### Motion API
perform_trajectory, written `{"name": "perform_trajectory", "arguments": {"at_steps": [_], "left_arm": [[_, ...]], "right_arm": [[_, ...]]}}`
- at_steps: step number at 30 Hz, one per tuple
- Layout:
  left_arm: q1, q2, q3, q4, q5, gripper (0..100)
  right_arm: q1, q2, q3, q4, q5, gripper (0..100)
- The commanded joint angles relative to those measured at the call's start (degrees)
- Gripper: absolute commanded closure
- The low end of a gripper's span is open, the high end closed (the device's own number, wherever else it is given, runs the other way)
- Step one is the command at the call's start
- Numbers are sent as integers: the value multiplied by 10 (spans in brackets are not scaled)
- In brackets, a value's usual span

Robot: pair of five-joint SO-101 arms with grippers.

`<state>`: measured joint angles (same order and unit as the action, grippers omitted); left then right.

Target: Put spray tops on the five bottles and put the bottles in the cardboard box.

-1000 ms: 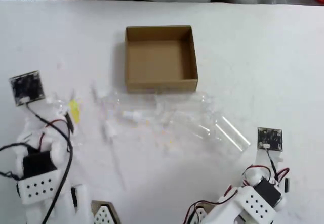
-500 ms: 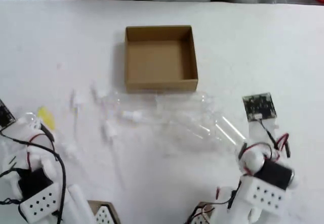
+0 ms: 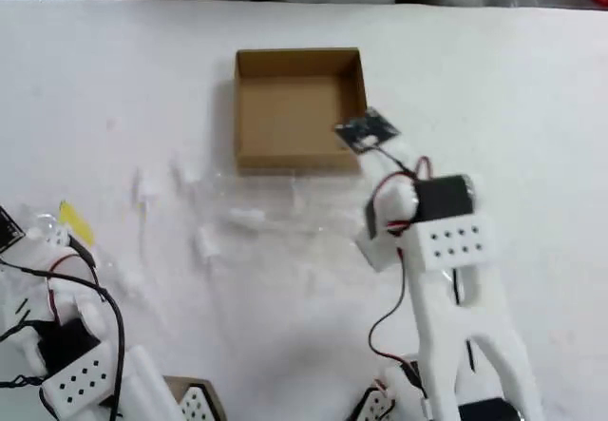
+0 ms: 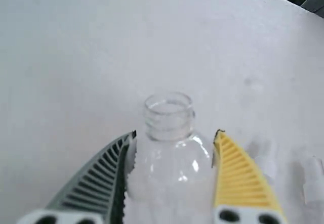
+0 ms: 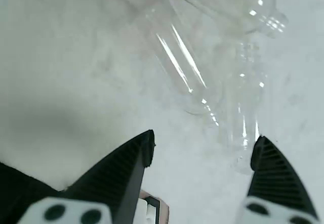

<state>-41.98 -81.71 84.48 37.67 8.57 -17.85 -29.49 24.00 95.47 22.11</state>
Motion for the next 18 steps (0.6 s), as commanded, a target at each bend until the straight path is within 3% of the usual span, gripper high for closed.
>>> {"name": "perform_trajectory", "arguments": {"at_steps": [1,6,12,18], "left_arm": [[21,4,-22,-3,6,891],[21,114,-77,6,6,891],[18,287,-129,-62,6,891],[17,462,-220,-66,6,889]], "right_arm": [[-68,29,-40,1,-24,723],[-112,53,-42,-39,-37,723],[-142,57,-43,-51,-36,723],[-160,58,-43,-54,-36,723]]}}
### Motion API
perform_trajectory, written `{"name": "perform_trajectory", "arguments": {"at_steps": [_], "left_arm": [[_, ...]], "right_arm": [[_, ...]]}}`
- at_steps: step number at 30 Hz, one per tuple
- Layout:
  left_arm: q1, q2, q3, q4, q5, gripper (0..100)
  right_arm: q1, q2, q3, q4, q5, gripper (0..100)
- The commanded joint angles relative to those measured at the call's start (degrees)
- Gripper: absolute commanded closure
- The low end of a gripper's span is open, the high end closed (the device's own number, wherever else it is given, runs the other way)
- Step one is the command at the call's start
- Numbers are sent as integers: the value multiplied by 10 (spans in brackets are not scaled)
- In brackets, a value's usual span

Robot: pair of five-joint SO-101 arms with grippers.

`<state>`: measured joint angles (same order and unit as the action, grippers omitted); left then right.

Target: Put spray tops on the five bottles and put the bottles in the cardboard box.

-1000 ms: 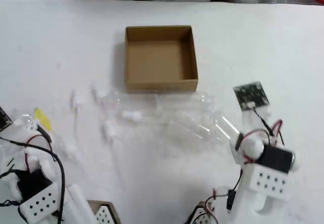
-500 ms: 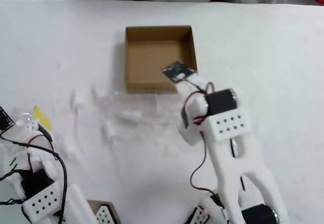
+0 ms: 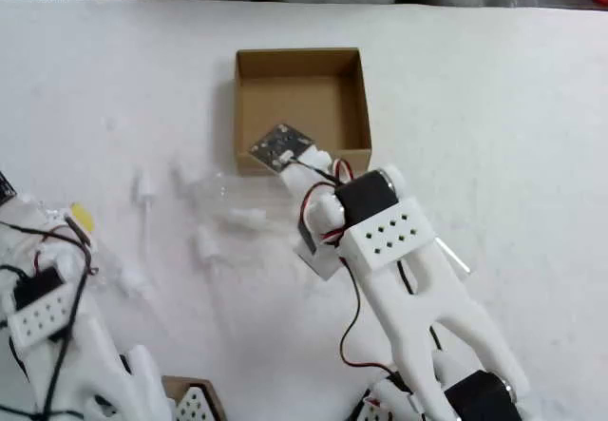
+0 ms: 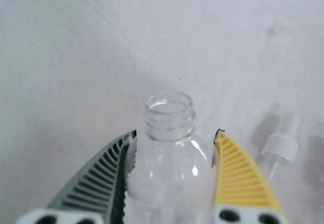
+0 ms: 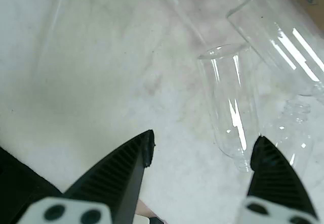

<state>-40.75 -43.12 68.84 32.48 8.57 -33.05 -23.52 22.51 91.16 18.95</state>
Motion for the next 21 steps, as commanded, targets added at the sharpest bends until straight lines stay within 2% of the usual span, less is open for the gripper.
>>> {"name": "perform_trajectory", "arguments": {"at_steps": [1,8,13,17,21], "left_arm": [[5,102,-77,-14,6,889],[-14,255,-162,-14,4,888],[-14,339,-206,-13,4,888],[-14,374,-223,-13,4,888],[-12,376,-223,-13,4,888]], "right_arm": [[-7,-2,-27,-17,-4,727],[-43,-1,-14,-102,-1,840],[-90,20,40,-172,69,839],[-95,69,75,-262,151,839],[-95,123,78,-343,197,813]]}}
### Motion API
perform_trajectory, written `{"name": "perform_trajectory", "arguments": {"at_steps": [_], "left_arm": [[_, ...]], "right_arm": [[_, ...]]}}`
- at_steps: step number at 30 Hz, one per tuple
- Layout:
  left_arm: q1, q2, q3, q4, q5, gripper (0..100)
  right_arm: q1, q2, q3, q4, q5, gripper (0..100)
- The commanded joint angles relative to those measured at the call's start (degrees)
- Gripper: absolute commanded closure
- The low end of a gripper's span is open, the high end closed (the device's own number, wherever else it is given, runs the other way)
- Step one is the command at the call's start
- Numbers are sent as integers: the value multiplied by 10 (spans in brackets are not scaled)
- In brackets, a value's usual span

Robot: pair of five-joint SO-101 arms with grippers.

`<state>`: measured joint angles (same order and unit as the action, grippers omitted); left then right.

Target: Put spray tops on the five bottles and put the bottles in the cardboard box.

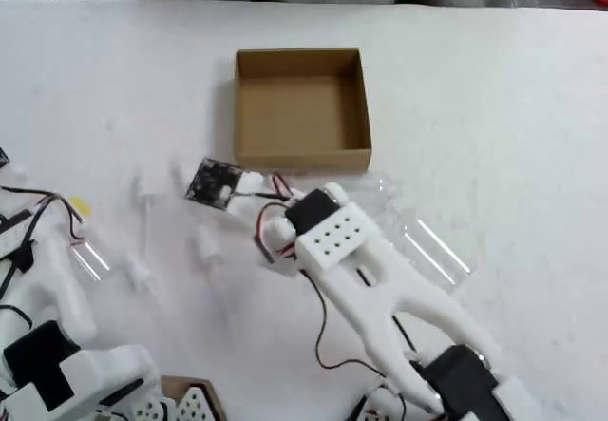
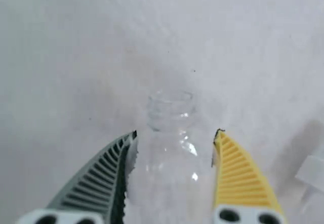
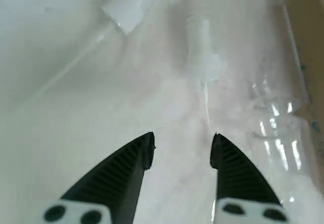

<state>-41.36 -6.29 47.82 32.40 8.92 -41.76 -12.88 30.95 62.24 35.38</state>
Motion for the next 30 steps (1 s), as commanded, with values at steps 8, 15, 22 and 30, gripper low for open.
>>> {"name": "perform_trajectory", "arguments": {"at_steps": [8,15,22,30], "left_arm": [[-4,10,-13,-13,0,888],[-4,11,-13,-13,-1,888],[2,11,-13,-13,-1,888],[2,11,-13,-13,-2,888]], "right_arm": [[-30,101,-12,-142,55,801],[-20,174,-74,-157,55,800],[-20,239,-113,-158,55,800],[-20,250,-119,-155,51,903]]}}
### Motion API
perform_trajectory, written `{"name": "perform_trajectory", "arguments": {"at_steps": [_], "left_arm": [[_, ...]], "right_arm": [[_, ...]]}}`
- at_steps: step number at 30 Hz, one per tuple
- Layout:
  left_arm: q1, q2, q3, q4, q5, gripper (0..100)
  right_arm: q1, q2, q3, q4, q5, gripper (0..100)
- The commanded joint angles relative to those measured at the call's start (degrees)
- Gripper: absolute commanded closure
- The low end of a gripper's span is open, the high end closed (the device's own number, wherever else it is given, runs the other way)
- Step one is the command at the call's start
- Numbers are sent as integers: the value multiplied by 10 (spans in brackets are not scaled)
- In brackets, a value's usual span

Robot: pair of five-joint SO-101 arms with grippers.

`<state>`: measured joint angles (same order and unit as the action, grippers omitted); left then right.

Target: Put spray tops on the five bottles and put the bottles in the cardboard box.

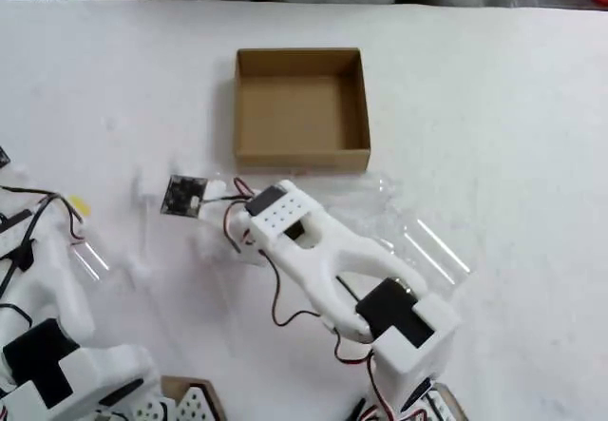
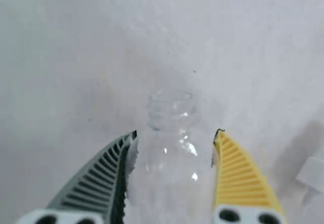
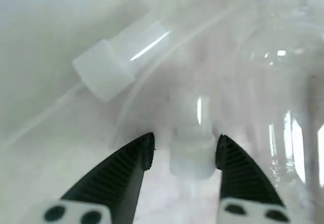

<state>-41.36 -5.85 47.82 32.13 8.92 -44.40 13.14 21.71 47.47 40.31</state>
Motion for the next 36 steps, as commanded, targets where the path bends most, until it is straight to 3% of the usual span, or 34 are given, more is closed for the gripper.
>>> {"name": "perform_trajectory", "arguments": {"at_steps": [1,7,14,17,25,31,36], "left_arm": [[2,7,-13,-11,-2,888],[2,7,-13,-11,-2,888],[2,7,-13,-11,-2,888],[2,7,-13,-11,-2,888],[2,7,-12,-14,-2,888],[3,7,-8,-28,-2,888],[3,7,-8,-28,-2,888]], "right_arm": [[7,-11,-26,-7,2,935],[5,-13,-48,67,-5,981],[51,-12,-176,279,-201,981],[87,-12,-218,335,-250,981],[147,-12,-250,357,-397,981],[169,-10,-271,394,-604,981],[180,11,-254,396,-622,981]]}}
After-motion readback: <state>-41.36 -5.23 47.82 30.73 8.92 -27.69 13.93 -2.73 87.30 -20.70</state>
